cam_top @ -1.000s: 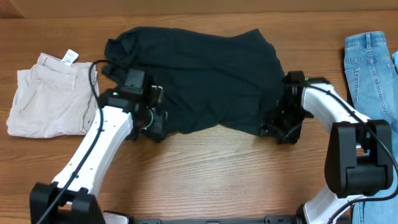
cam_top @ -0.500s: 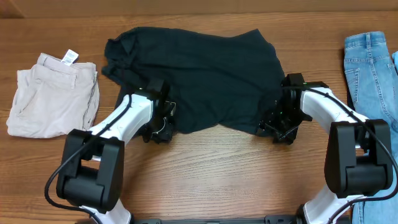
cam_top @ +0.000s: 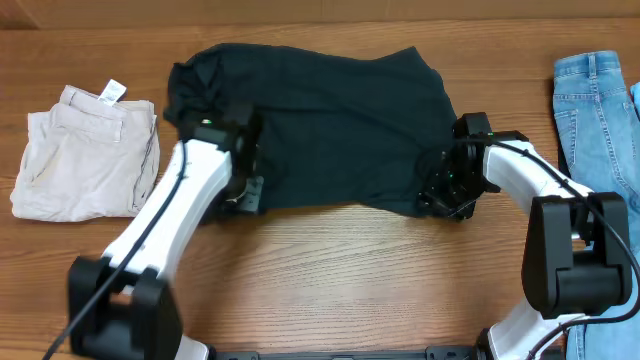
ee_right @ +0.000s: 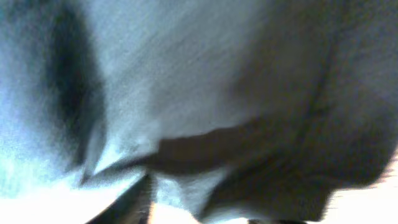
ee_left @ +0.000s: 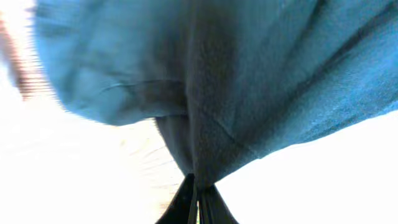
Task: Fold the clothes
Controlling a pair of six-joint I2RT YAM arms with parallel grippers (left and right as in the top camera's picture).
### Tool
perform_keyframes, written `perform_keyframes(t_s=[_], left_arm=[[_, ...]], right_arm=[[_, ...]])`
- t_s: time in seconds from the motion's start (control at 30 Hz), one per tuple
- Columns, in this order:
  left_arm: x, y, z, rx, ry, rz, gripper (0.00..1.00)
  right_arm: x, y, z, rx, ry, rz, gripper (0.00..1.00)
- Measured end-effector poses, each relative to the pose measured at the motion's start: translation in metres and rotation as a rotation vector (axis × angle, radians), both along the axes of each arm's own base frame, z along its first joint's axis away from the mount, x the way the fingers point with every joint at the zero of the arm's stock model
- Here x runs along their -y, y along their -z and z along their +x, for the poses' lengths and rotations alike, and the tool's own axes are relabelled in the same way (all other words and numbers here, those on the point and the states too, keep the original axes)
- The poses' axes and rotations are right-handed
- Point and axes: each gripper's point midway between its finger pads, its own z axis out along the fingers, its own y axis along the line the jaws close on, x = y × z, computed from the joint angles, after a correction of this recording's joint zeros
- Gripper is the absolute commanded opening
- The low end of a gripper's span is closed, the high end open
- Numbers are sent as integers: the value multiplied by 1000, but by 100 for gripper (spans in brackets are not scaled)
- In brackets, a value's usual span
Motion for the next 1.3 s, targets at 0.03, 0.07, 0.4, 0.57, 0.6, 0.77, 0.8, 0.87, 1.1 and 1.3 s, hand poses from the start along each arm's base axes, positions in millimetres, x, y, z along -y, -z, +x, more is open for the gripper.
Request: perform_keyframes(t_s=[0.03,0.07,0.4,0.57,0.6,0.77,0.8,0.87,1.1,1.3], left_arm=[[-3,-11,0,30,-9,-1,4],[-7,-19,0,50,-19,2,4],[-53,-31,-14,20,-156,41,4],[-55,-31,-16,11,-173,27,4],[-55,-31,-16,9,-173,24,4],[-57,-31,-17,8,-170,33,4],[-58,-31,-17,6,-170,39,4],[-60,-31,-19,1,-173,50,4],[-66,-33,-23,-13,-173,78,4],[-66,-33,-25,-23,-173,81,4]], right_arm=[[4,1,0,-3,9,-26,5],[10,3,-2,-15,28,-59,4],[55,4,0,-33,166,-190,5],[73,3,3,-29,232,-190,12],[75,3,4,-28,239,-191,18],[79,-10,16,4,215,-154,67],[79,-14,18,7,202,-144,69],[78,-20,22,21,182,-132,69],[74,-22,39,92,166,-102,68],[66,-32,84,295,108,-34,54]])
